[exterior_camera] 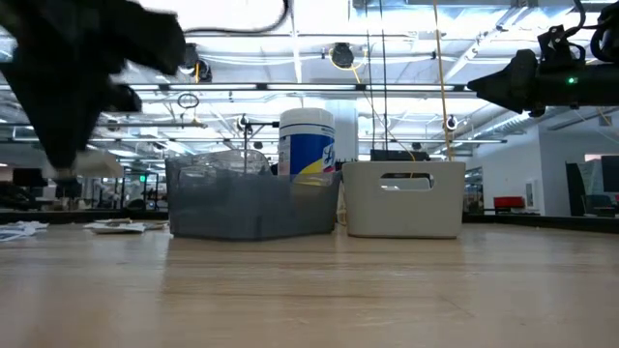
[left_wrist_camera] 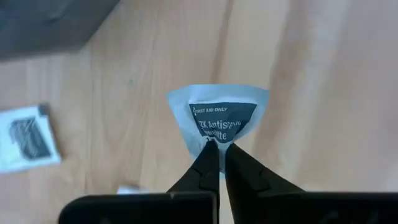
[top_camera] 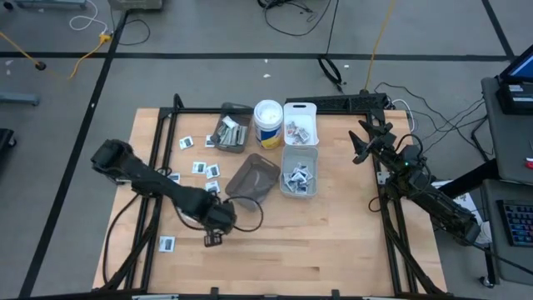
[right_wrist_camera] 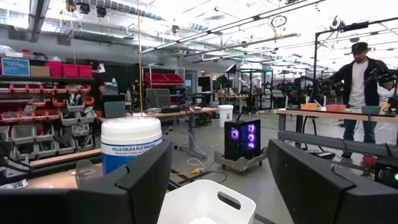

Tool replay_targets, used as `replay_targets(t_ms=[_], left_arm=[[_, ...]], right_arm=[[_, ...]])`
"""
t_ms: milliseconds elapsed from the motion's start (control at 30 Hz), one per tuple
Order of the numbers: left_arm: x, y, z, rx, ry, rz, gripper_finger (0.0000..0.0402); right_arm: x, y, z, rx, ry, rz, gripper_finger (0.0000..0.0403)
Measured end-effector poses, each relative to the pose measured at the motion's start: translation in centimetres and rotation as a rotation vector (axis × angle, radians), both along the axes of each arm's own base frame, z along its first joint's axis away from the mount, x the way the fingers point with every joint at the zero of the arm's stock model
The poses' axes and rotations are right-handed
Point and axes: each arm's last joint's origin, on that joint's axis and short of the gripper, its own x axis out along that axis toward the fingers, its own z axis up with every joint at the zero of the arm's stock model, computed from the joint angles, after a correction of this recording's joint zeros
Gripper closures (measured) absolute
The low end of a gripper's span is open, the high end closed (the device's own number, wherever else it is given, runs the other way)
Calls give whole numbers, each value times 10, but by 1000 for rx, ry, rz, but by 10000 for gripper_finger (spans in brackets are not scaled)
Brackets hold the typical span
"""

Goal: Pick & Place First Aid Supplies
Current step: Put the towelette pack into the bottom black bin

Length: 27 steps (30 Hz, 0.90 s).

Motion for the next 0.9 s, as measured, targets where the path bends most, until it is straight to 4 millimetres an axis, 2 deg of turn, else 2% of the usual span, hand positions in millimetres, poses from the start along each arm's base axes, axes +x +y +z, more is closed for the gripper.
replay_targets(t_ms=[133, 267, 400, 633, 900], left_arm=[[-16, 6, 25, -51, -25, -49, 395], [-30, 12, 41, -54, -31, -56, 395], [-31, 18, 49, -49, -12, -83, 395], [3, 54, 70, -21, -33, -101, 396], [50, 99, 75, -15, 19, -172, 396]], right_arm=[[0, 0, 0, 0, 0, 0, 140], [0, 0, 0, 0, 0, 0, 140], [0, 0, 0, 0, 0, 0, 140], [0, 0, 0, 0, 0, 0, 140], [0, 0, 0, 0, 0, 0, 140]])
